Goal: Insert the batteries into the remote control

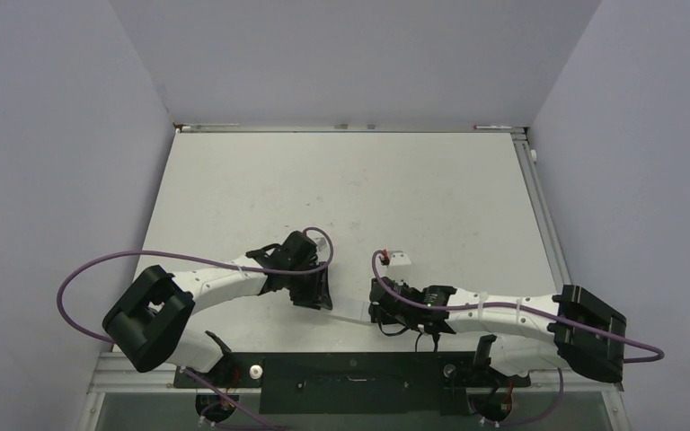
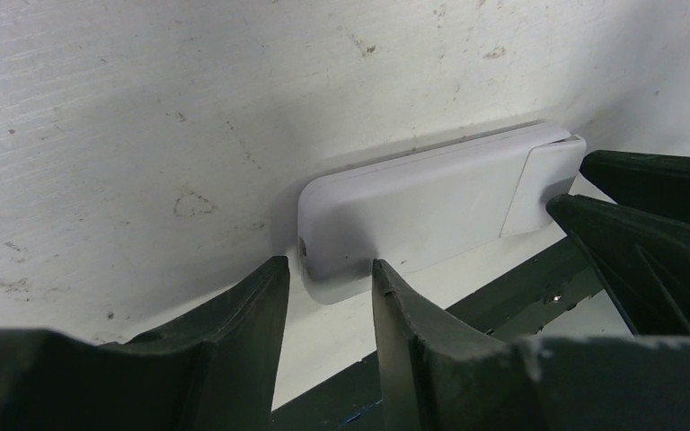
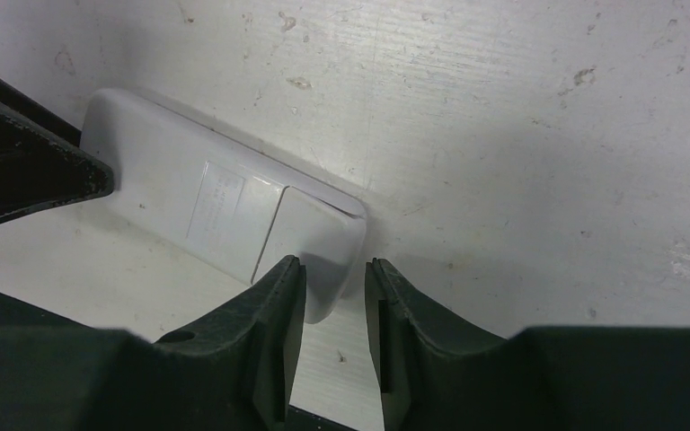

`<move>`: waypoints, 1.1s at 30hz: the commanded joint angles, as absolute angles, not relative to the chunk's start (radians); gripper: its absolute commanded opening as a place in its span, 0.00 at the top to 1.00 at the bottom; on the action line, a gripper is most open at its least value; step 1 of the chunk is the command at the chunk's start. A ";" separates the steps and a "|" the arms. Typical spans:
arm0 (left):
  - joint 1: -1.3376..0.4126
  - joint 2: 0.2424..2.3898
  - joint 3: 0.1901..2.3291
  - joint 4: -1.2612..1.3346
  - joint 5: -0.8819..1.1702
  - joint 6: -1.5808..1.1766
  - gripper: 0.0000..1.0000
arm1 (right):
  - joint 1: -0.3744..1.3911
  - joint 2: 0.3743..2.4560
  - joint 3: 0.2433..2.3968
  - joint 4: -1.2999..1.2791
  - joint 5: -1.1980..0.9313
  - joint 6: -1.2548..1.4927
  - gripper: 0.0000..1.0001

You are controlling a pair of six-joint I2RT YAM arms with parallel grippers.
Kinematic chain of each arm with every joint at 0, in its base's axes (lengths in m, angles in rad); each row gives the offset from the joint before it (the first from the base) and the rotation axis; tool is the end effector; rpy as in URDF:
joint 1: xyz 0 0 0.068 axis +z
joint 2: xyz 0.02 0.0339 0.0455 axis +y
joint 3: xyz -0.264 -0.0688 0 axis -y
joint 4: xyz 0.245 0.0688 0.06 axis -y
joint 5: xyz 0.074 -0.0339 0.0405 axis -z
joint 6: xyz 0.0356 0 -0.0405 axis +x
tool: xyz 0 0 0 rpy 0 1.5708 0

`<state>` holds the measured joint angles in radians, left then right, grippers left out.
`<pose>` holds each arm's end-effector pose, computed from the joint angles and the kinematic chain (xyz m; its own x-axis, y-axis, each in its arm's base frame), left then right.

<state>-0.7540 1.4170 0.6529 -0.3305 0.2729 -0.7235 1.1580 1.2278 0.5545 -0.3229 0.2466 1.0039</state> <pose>0.1739 -0.1765 0.1520 -0.9816 0.0473 -0.1850 0.1327 0.8655 -0.4830 0.0959 0.1972 0.1652 -0.8853 0.0178 -0.4647 -0.1644 0.9228 0.3484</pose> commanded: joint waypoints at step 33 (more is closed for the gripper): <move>-0.819 1.452 0.677 -0.267 0.328 -0.727 0.80 | 1.171 1.349 0.550 -0.138 0.131 1.025 0.82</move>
<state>-0.7731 1.4235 0.6483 -0.3370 0.2878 -0.7181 1.1511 1.2903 0.5602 -0.2695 0.2348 1.0073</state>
